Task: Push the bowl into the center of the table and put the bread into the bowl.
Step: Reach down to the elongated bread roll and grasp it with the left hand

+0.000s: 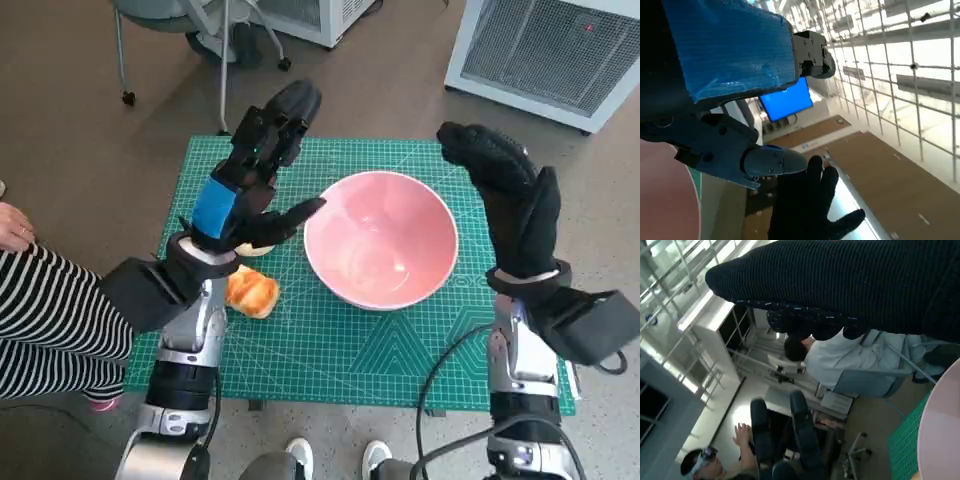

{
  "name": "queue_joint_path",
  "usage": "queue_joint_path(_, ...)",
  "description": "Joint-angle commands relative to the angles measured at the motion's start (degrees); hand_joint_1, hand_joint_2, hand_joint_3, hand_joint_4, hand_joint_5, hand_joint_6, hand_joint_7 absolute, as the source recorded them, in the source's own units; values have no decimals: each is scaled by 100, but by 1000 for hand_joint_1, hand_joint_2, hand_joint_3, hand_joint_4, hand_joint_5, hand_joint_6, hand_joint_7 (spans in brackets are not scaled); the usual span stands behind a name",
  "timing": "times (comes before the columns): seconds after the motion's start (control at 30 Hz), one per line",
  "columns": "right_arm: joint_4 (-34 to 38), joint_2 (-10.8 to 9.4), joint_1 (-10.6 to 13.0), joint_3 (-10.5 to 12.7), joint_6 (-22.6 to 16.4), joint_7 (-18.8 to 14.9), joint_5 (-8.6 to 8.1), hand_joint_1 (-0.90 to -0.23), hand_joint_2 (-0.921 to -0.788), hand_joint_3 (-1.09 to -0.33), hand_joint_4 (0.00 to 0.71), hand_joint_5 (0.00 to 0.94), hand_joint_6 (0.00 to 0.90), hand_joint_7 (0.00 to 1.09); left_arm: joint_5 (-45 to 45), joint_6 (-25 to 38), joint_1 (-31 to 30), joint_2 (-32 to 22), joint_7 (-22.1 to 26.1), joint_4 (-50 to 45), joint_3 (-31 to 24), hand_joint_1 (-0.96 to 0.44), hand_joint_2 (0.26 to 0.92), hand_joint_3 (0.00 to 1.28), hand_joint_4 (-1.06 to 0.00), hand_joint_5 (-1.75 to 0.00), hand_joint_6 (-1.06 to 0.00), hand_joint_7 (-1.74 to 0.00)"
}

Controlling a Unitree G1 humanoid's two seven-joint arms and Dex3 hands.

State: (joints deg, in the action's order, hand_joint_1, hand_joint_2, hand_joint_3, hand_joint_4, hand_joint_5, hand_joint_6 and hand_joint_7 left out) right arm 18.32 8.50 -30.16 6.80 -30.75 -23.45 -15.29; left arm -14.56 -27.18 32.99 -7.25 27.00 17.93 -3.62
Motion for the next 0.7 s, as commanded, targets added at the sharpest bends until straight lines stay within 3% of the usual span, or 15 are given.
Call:
queue_joint_path(0.03, -209, 37, 222, -72, 216, 60, 127, -709, -921, -690, 153, 8, 148, 249, -191, 26, 143, -328, 312, -77, -135, -468, 897, 265, -115, -7, 1, -417)
queue_joint_path(0.53, -560, 5, 330, -134, 415, 195, 110, -713, -921, -688, 157, 7, 143, 269, 729, 714, 281, -2670, 1421, -689, -66, -452, 746, 125, -139, -15, -5, -490)
queue_joint_path(0.7, -522, 0, 322, -134, 391, 202, 102, -713, -921, -687, 158, 6, 142, 274, 924, 1229, 273, -3290, 1819, -1021, 45, -403, 727, 79, -155, -13, -73, -462)
